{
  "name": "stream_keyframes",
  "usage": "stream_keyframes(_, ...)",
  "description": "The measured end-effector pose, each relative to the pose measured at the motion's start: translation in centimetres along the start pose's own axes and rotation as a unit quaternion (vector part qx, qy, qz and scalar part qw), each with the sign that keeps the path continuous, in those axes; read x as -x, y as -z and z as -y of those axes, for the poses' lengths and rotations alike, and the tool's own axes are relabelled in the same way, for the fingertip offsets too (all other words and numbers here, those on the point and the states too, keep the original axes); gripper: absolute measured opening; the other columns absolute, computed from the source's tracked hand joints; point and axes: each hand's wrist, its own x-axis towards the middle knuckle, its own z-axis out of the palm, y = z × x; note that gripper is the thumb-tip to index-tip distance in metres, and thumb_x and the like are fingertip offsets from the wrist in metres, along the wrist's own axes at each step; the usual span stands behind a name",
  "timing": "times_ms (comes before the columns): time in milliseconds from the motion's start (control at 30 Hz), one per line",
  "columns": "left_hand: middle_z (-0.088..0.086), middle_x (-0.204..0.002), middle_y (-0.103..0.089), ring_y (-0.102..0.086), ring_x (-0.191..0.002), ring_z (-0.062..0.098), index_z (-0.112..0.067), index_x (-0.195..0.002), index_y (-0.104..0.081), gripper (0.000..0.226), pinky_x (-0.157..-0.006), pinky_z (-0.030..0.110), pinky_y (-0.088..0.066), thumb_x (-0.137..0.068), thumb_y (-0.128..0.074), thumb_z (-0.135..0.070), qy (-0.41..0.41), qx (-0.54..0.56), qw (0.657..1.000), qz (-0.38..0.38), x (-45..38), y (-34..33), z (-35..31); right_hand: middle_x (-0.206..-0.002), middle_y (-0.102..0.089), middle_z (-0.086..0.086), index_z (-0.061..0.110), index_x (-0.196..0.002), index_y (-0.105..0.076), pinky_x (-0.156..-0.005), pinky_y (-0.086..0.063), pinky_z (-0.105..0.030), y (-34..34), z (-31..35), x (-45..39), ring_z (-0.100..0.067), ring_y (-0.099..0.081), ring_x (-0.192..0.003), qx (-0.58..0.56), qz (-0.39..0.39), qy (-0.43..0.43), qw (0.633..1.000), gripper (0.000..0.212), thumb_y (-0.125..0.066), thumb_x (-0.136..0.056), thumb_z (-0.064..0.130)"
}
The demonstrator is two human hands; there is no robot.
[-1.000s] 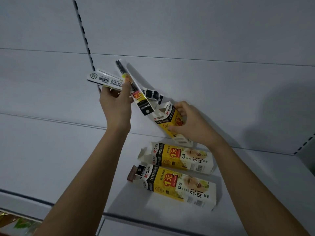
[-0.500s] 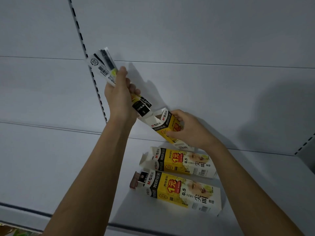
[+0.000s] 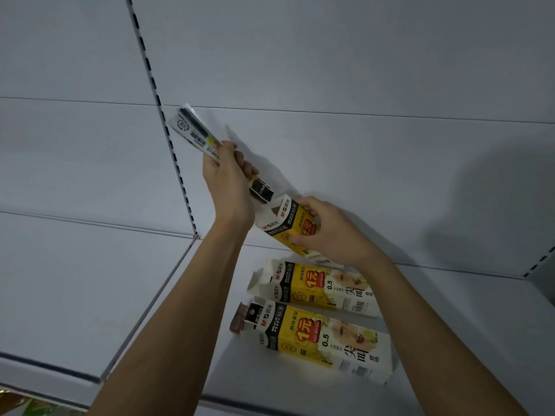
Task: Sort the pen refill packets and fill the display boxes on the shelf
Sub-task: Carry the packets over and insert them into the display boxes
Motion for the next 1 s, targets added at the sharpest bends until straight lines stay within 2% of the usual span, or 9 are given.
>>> stream_keyframes(133,0.001,-0.068,-0.055,-0.059,-0.060,0.014,-0.012,-0.098,-0.045,0.008,-0.071,0.031,-0.057,-0.105,-0.043,-0.016,-0.001,-0.011,0.999,0.051,0.4,0.6,0.4,-0.112,-0.063,0.016,0.034,-0.122,-0.058,-0.087,-0.058,-0.031,0.1,0.1,0.0,0.002,-0.062,-0.101,-0.008,-0.002,-0.003,1.000,0.051,-0.081,-0.079,0.019)
stream_keyframes(267,0.003,-0.084,-0.071,-0.072,-0.086,0.019,-0.015,-0.103,-0.047,0.007,-0.085,0.037,-0.056,-0.106,-0.043,-0.021,-0.018,-0.030,0.999,0.036,0.6,1.3,0.7,-0.113,-0.062,0.016,0.034,-0.123,-0.057,-0.086,-0.056,-0.028,0.1,0.1,0.1,0.002,-0.061,-0.102,-0.003,-0.005,-0.004,1.000,0.052,-0.081,-0.079,0.019)
stream_keyframes(400,-0.009,-0.108,-0.074,-0.066,-0.102,0.004,-0.021,-0.112,-0.045,0.015,-0.096,0.042,-0.052,-0.105,-0.043,-0.034,-0.030,-0.075,0.995,0.053,0.5,1.7,0.4,-0.114,-0.062,0.016,0.036,-0.123,-0.056,-0.084,-0.054,-0.023,0.3,0.1,0.3,0.005,-0.059,-0.102,-0.004,-0.009,-0.006,1.000,0.052,-0.080,-0.080,0.019)
stream_keyframes(500,-0.011,-0.105,-0.074,-0.067,-0.096,0.004,-0.020,-0.106,-0.054,0.012,-0.087,0.036,-0.056,-0.102,-0.052,-0.031,-0.021,-0.100,0.992,0.072,1.1,1.6,0.2,-0.113,-0.062,0.018,0.036,-0.120,-0.056,-0.082,-0.054,-0.022,0.3,0.2,0.4,0.007,-0.059,-0.100,-0.003,-0.010,-0.009,1.000,0.049,-0.080,-0.080,0.019)
stream_keyframes(600,-0.011,-0.079,-0.071,-0.069,-0.073,0.002,-0.019,-0.093,-0.066,0.006,-0.063,0.019,-0.054,-0.097,-0.062,-0.021,-0.013,-0.135,0.989,0.053,1.9,1.8,0.1,-0.111,-0.061,0.021,0.034,-0.121,-0.056,-0.076,-0.050,-0.014,0.6,0.4,0.5,0.014,-0.057,-0.097,-0.008,-0.013,-0.010,1.000,0.049,-0.079,-0.081,0.018)
stream_keyframes(633,-0.010,-0.077,-0.070,-0.068,-0.069,0.002,-0.017,-0.093,-0.068,0.005,-0.059,0.016,-0.052,-0.096,-0.063,-0.018,-0.019,-0.151,0.987,0.050,1.9,2.1,0.2,-0.111,-0.061,0.021,0.033,-0.122,-0.056,-0.074,-0.047,-0.011,0.7,0.5,0.6,0.017,-0.056,-0.096,-0.009,-0.014,-0.010,1.000,0.049,-0.079,-0.081,0.017)
stream_keyframes(767,-0.003,-0.087,-0.073,-0.071,-0.070,0.003,-0.014,-0.092,-0.070,0.007,-0.057,0.017,-0.054,-0.088,-0.072,-0.011,-0.023,-0.225,0.973,0.052,2.2,2.7,0.5,-0.109,-0.060,0.021,0.034,-0.119,-0.056,-0.075,-0.047,-0.012,0.8,0.6,0.8,0.019,-0.055,-0.094,-0.015,-0.016,-0.011,1.000,0.048,-0.079,-0.081,0.016)
stream_keyframes(900,0.000,-0.089,-0.074,-0.073,-0.072,0.009,-0.009,-0.100,-0.066,0.030,-0.058,0.023,-0.058,-0.076,-0.083,-0.011,0.020,-0.342,0.933,0.112,2.5,2.8,2.1,-0.104,-0.066,0.015,0.032,-0.118,-0.059,-0.083,-0.058,-0.030,0.1,0.7,0.7,0.003,-0.064,-0.095,-0.026,-0.004,-0.009,1.000,0.046,-0.079,-0.080,0.015)
stream_keyframes(1000,0.004,-0.095,-0.073,-0.074,-0.081,0.017,-0.007,-0.112,-0.057,0.052,-0.062,0.027,-0.060,-0.071,-0.087,-0.019,0.040,-0.329,0.932,0.146,2.1,3.1,1.9,-0.104,-0.067,0.016,0.033,-0.118,-0.059,-0.085,-0.059,-0.033,0.0,0.8,0.7,0.003,-0.064,-0.094,-0.020,-0.006,-0.012,1.000,0.045,-0.079,-0.081,0.016)
